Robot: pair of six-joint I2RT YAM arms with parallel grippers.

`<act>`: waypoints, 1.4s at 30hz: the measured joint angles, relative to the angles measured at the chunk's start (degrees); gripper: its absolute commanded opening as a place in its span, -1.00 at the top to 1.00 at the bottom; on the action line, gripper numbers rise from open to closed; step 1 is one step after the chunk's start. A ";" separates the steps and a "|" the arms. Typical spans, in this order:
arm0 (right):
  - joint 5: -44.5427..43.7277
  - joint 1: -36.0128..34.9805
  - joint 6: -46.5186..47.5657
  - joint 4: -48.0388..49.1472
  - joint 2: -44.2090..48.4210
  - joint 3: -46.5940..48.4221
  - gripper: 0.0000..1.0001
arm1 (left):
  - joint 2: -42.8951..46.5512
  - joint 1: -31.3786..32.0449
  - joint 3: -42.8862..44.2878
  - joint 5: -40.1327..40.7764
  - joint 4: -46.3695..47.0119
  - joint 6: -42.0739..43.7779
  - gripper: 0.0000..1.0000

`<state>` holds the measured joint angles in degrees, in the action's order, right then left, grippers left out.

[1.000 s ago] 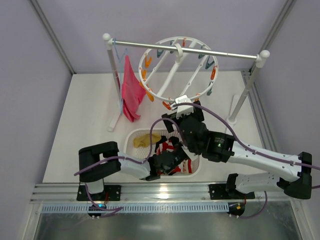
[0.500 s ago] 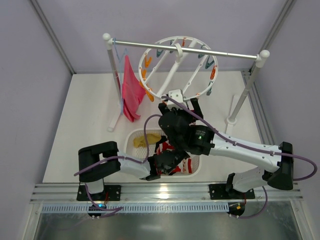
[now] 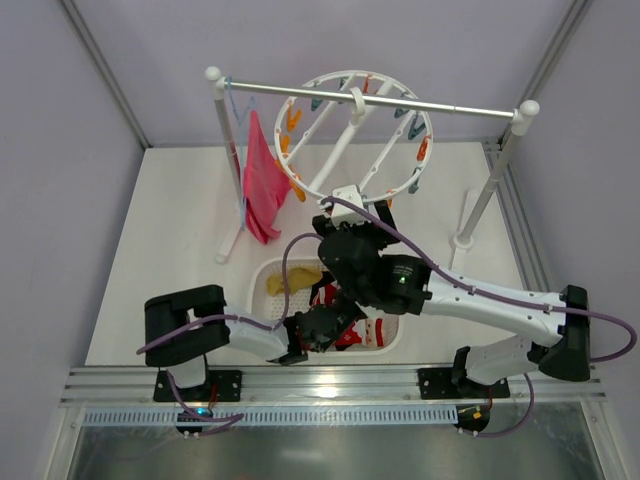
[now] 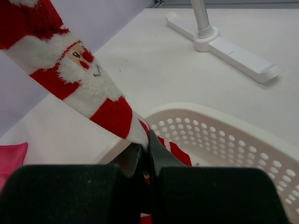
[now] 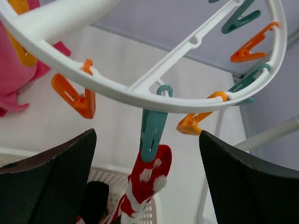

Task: Remove the socks clipped to the hanger

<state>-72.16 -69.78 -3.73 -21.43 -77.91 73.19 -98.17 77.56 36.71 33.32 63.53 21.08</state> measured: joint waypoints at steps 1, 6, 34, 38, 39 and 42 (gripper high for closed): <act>2.08 -0.17 0.61 0.87 1.62 -1.60 -0.81 | 1.25 -0.11 -1.20 -0.11 -0.02 0.24 1.00; 14.27 -0.52 3.43 6.03 10.14 -9.07 -0.82 | 10.12 -2.14 -5.29 -5.49 -3.56 -1.44 1.00; 61.66 13.81 0.52 22.12 32.15 -24.79 -0.82 | 37.75 -4.20 -14.10 -23.76 -22.08 -13.90 1.00; 70.03 15.76 -1.01 23.39 30.16 -24.79 -0.82 | 42.25 -4.20 -14.27 -23.76 -25.16 -16.48 1.00; 71.97 16.31 -1.38 23.65 29.57 -24.79 -0.82 | 43.21 -4.22 -14.43 -23.76 -25.59 -16.87 1.00; 77.61 18.49 -2.75 24.90 27.89 -24.79 -0.82 | 45.77 -4.24 -14.82 -23.76 -27.23 -18.10 1.00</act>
<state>5.45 -51.29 -6.48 3.46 -50.02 48.40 -52.40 73.32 21.89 9.56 36.29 2.98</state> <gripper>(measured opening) 0.912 0.006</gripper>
